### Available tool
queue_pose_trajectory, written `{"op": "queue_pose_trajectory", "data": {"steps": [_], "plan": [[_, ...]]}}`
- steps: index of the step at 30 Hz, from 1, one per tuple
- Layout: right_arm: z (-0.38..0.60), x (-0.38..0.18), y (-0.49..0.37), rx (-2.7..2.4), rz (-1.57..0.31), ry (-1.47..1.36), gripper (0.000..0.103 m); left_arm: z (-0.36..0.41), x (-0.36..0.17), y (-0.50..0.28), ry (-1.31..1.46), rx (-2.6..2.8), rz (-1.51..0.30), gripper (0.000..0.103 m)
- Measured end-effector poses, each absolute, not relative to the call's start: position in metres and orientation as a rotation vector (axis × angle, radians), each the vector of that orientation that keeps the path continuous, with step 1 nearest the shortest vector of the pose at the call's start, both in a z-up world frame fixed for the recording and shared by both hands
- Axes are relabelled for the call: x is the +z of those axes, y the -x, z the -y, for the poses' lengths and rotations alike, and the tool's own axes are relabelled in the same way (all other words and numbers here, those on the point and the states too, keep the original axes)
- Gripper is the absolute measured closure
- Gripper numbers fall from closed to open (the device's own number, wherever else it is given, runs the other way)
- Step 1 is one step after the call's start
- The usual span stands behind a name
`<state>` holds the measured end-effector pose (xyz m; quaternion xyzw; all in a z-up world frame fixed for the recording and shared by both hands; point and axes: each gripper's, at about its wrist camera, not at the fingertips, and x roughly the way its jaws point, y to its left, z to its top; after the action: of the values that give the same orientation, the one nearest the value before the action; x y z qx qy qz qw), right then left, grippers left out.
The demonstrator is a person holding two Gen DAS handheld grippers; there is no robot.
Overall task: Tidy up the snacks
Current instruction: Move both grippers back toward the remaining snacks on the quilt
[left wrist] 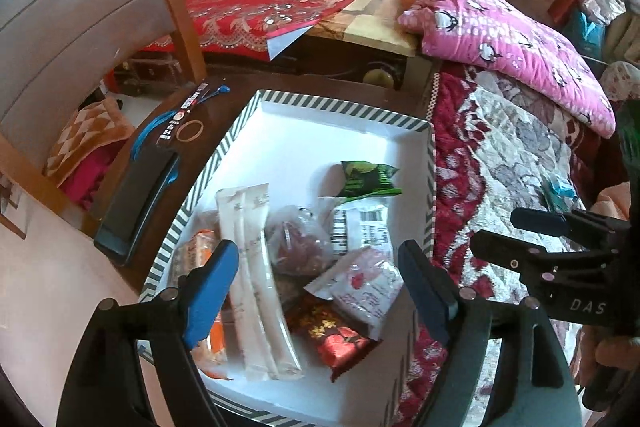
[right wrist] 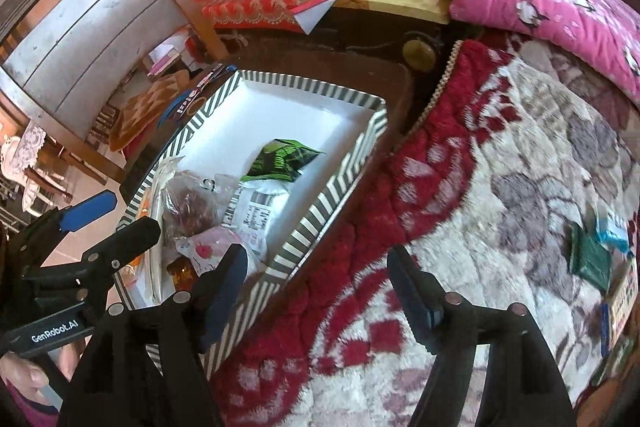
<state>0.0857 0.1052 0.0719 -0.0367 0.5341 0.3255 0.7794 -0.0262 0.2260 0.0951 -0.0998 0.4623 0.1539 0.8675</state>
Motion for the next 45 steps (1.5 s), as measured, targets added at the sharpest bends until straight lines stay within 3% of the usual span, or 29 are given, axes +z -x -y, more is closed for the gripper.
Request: {"op": "queue_pose_trajectory", "data": {"steps": [45], "plan": [[0.071, 0.073, -0.051, 0.447, -1.127, -0.063, 0.021, -0.081, 0.081, -0.015, 0.126, 0.099, -1.032, 0.021]]}}
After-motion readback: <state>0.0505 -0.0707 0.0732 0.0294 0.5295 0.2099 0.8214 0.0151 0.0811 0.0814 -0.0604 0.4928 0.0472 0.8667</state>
